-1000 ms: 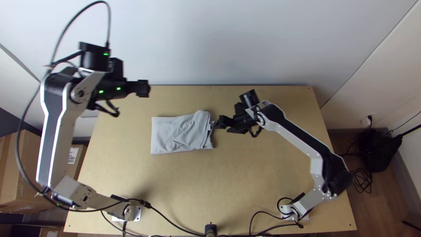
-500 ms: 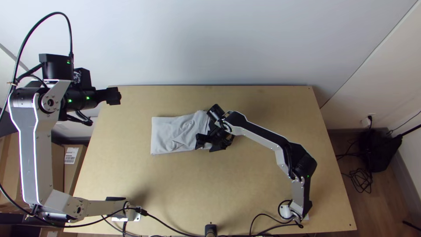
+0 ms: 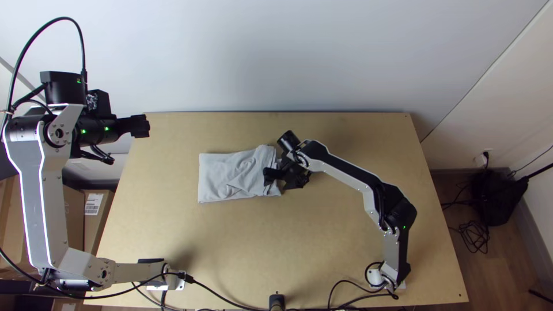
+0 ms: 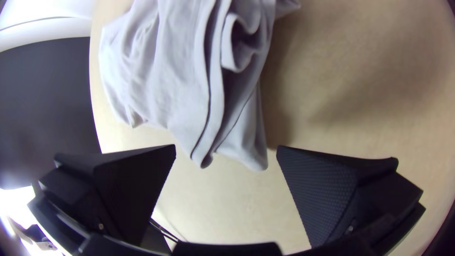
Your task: Fold the t-shirt
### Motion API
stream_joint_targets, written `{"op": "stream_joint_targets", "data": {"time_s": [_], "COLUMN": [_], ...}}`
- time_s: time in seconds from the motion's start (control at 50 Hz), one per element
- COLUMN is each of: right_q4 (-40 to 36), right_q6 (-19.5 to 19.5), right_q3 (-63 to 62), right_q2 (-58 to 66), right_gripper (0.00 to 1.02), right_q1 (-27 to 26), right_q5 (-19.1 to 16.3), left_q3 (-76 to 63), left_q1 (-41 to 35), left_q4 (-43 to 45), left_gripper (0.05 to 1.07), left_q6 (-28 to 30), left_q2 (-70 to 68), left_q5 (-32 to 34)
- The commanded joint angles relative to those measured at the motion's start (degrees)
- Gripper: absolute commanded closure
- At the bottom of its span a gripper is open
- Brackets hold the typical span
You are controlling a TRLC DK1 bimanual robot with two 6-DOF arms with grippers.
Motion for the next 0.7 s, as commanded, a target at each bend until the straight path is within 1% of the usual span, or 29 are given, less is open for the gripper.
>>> {"op": "stream_joint_targets", "data": {"time_s": [0.0,0.12,0.16,0.22,0.26,0.32,0.36,0.48,0.54,0.56,0.58,0.62,0.64,0.68], "right_q4": [2.21,6.95,9.5,12.84,14.34,14.69,14.69,14.69,14.6,14.42,13.99,13.72,13.72,13.63], "right_q6": [-2.26,-3.75,-4.01,-4.01,-4.01,-4.01,-4.01,-3.84,-3.13,-2.96,-2.96,-2.96,-3.05,-3.4], "right_q3": [0.57,0.57,0.48,0.92,1.8,4.17,5.58,9.27,10.85,11.47,12.0,12.44,12.44,12.35], "right_q2": [-0.8,1.31,2.45,4.21,5.79,8.6,10.27,14.58,16.25,16.86,17.22,17.66,17.74,17.66], "right_gripper": [0.04,0.05,0.05,0.05,0.05,0.05,0.05,0.05,0.05,0.08,0.12,0.24,0.33,0.59], "right_q1": [-2.96,-4.1,-4.36,-4.63,-4.63,-4.63,-4.45,-3.22,-2.69,-2.52,-2.34,-2.08,-1.9,-1.73], "right_q5": [0.89,0.54,-0.6,-3.68,-4.65,-7.63,-8.95,-9.66,-9.74,-10.1,-10.62,-11.24,-11.33,-11.68], "left_q3": [-0.46,-0.02,0.15,0.51,0.77,1.65,2.18,3.23,3.23,3.23,3.23,3.41,3.49,3.85], "left_q1": [0.39,1.26,1.44,1.79,1.88,1.88,2.06,2.85,3.37,3.55,3.64,4.16,4.25,4.34], "left_q4": [-0.35,-0.53,-0.7,-0.97,-1.23,-1.67,-1.93,-2.46,-2.81,-2.99,-2.99,-2.99,-3.07,-3.16], "left_gripper": [0.1,0.1,0.1,0.1,0.1,0.1,0.1,0.1,0.1,0.1,0.1,0.1,0.1,0.1], "left_q6": [1.66,2.36,2.63,3.07,3.42,3.51,3.59,3.68,3.77,3.86,3.86,4.21,4.3,4.3], "left_q2": [-0.9,-0.9,-0.9,-0.9,-0.98,-0.9,-0.81,-0.81,-0.9,-0.9,-0.9,-0.9,-0.9,-0.98], "left_q5": [0.43,0.43,0.43,0.43,0.43,0.43,0.43,0.43,0.43,0.43,0.43,0.43,0.43,0.43]}}
